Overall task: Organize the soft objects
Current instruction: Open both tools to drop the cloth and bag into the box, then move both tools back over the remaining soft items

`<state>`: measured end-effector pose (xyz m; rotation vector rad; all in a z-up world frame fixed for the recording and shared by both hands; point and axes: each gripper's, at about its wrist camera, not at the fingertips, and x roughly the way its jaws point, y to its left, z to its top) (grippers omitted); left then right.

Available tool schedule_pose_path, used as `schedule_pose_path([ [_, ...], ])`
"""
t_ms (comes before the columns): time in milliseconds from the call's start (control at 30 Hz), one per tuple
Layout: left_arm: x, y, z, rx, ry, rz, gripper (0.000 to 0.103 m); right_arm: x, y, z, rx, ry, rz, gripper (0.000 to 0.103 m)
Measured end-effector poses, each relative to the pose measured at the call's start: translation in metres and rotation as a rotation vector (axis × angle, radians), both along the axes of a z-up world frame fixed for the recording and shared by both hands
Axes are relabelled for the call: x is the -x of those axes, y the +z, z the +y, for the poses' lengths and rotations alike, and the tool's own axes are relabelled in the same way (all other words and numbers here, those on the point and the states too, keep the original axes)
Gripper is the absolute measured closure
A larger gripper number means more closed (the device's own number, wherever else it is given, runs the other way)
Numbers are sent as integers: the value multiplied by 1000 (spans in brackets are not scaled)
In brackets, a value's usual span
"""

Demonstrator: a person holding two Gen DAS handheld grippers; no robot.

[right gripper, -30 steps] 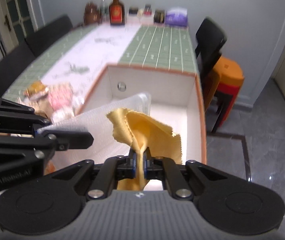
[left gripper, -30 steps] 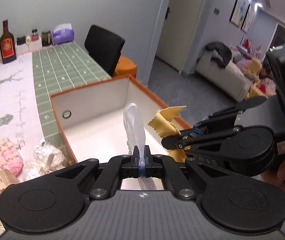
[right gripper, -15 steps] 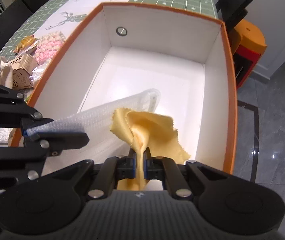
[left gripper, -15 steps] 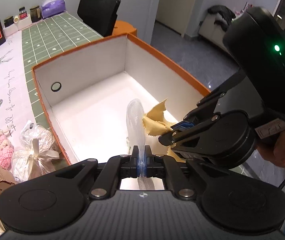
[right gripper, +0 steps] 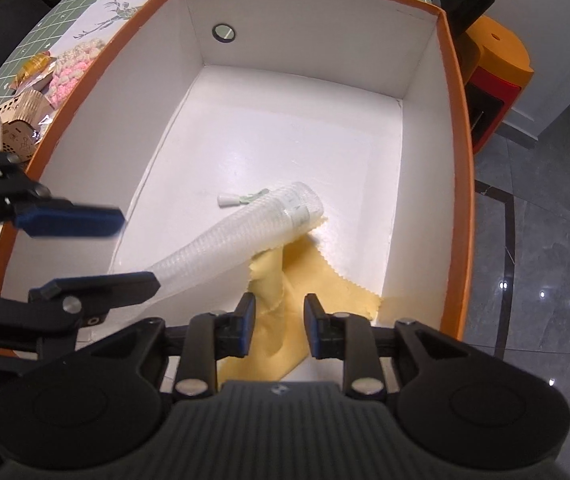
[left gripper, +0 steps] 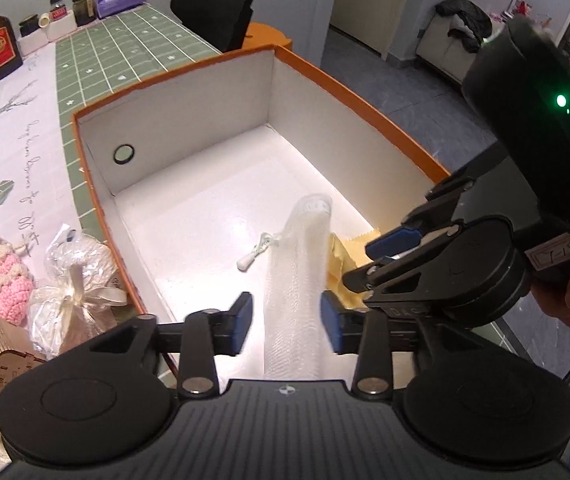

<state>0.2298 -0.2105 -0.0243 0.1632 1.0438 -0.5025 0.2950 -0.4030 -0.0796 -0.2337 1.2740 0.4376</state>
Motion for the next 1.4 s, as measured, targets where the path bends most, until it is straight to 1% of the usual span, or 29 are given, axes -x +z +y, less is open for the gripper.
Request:
schedule_pose_path([
  [67, 2, 5, 4, 19, 8, -13, 44, 1, 4, -3, -9, 3, 0, 72],
  [133, 3, 10, 8, 32, 9, -18, 43, 3, 10, -4, -17, 12, -4, 63],
  [167, 3, 14, 9, 35, 8, -26, 42, 4, 14, -3, -18, 15, -5, 61],
  [233, 6, 21, 10, 38, 5, -43, 41, 7, 20, -1, -11, 23, -18, 53],
  [267, 8, 25, 11, 44, 5, -52, 41, 9, 24, 1, -4, 27, -29, 51],
  [400, 20, 43, 20, 92, 29, -128, 41, 18, 44, 2, -9, 26, -81, 50],
  [467, 26, 53, 27, 123, 42, -167, 40, 26, 56, 3, -1, 24, -132, 47],
  [500, 29, 57, 31, 134, 49, -180, 40, 31, 61, 5, 6, 22, -161, 43],
  [667, 49, 72, 54, 193, 83, -268, 40, 60, 83, 8, 23, -7, -303, 42],
  [733, 61, 74, 64, 218, 89, -324, 39, 75, 90, 10, 22, -23, -377, 41],
  [800, 71, 75, 72, 227, 102, -364, 37, 93, 96, 16, 12, -44, -458, 40],
  [900, 86, 76, 87, 242, 132, -409, 37, 119, 98, 27, -43, -66, -539, 39],
  [967, 98, 75, 97, 249, 150, -469, 36, 138, 96, 36, -72, -75, -587, 35],
  [1000, 106, 75, 103, 252, 152, -509, 32, 147, 94, 42, -78, -80, -613, 31],
  [1033, 112, 74, 108, 243, 158, -540, 31, 157, 91, 47, -85, -86, -641, 27],
  [1100, 122, 71, 116, 221, 185, -577, 30, 175, 85, 57, -108, -96, -687, 25],
  [1167, 134, 68, 126, 199, 207, -608, 30, 190, 81, 65, -140, -112, -717, 24],
  [1233, 146, 61, 133, 167, 233, -645, 30, 204, 77, 73, -178, -134, -735, 22],
  [1300, 157, 53, 141, 146, 259, -662, 30, 217, 73, 81, -227, -152, -751, 20],
  [1400, 171, 41, 157, 161, 295, -648, 30, 236, 65, 96, -255, -161, -777, 20],
])
